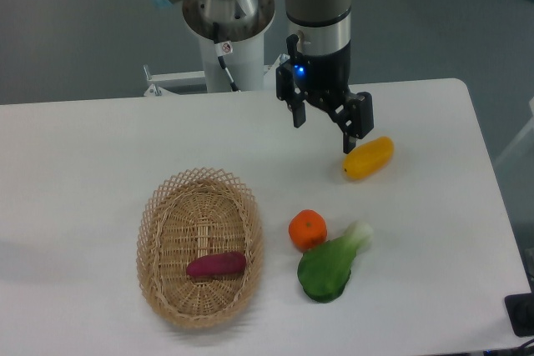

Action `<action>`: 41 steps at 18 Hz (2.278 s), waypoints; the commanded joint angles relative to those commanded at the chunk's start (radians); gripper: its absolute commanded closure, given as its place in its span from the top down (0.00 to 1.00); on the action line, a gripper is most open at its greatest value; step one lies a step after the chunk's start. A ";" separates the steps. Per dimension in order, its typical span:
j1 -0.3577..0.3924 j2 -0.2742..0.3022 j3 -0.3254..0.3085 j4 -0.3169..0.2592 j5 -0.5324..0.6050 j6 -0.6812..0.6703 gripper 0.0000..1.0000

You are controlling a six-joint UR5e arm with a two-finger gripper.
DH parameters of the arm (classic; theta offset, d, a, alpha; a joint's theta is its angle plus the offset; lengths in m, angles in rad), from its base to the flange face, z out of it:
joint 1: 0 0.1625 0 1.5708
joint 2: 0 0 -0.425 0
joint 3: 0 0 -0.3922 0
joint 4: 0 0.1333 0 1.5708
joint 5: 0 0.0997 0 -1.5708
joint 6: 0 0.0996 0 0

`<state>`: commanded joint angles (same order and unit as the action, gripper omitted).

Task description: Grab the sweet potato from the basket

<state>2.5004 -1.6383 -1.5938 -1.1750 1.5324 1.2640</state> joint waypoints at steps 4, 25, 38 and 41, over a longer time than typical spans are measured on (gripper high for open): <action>-0.003 0.000 0.002 0.005 0.003 0.002 1.00; -0.176 -0.178 -0.127 0.279 0.005 -0.351 1.00; -0.302 -0.402 -0.098 0.357 0.002 -0.261 1.00; -0.311 -0.434 -0.084 0.357 0.003 -0.259 1.00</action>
<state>2.1890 -2.0723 -1.6782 -0.8176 1.5355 1.0047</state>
